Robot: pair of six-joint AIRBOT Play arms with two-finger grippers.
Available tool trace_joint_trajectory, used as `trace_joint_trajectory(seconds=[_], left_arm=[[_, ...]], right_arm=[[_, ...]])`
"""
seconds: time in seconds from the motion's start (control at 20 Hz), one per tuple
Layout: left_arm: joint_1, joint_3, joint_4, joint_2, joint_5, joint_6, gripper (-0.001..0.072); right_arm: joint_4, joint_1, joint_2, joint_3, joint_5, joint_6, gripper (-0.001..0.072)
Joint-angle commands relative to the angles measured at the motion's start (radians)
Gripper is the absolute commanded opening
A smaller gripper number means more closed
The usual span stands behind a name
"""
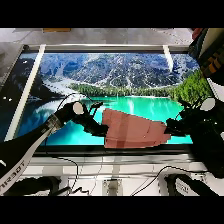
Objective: Fold the clothes and pants, and hang the long-sleeved shirts on hangers.
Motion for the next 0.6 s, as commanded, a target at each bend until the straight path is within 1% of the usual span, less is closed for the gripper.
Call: trace_joint_trajectory(seconds=[0.0,0.05,0.1,0.2,0.25,0.3,0.35,0.4,0.45,0.5,0.55], left_arm=[[-0.002,0.000,-0.003,-0.003,-0.055,-0.007,0.0417],[-0.001,0.000,-0.007,-0.003,-0.055,-0.007,0.0671],[-0.001,0.000,-0.019,-0.003,-0.055,-0.006,0.0719],[0.000,0.001,-0.037,-0.003,-0.053,-0.006,0.0718],[0.002,0.002,-0.035,-0.003,-0.049,-0.003,0.0717],[0.008,0.003,-0.033,-0.001,-0.041,0.010,0.0708],[0.016,0.003,-0.029,0.003,-0.032,0.013,0.0708],[0.030,0.003,-0.020,0.011,-0.018,0.013,0.0707],[0.048,0.003,-0.008,0.024,-0.001,0.013,0.0706],[0.072,0.003,0.007,0.042,0.015,0.013,0.0706],[0.100,0.003,0.014,0.061,0.025,0.013,0.0705]], right_arm=[[-0.007,0.000,-0.001,0.001,0.028,-0.027,0.0614],[-0.012,0.000,-0.001,0.001,0.023,-0.044,0.0613],[-0.022,0.000,-0.001,0.001,-0.001,-0.073,0.0613],[-0.063,0.000,-0.001,0.001,-0.129,-0.166,0.0611],[-0.113,-0.002,-0.001,0.001,-0.206,-0.205,0.0609],[-0.165,-0.011,-0.001,0.001,-0.258,-0.207,0.0584],[-0.208,-0.034,-0.001,0.001,-0.293,-0.207,0.0493],[-0.218,-0.077,-0.007,0.005,-0.298,-0.208,0.0460],[-0.214,-0.127,-0.021,0.013,-0.289,-0.222,0.0444],[-0.200,-0.185,-0.037,0.017,-0.277,-0.259,0.0431],[-0.148,-0.253,-0.059,0.016,-0.274,-0.291,0.0375]])
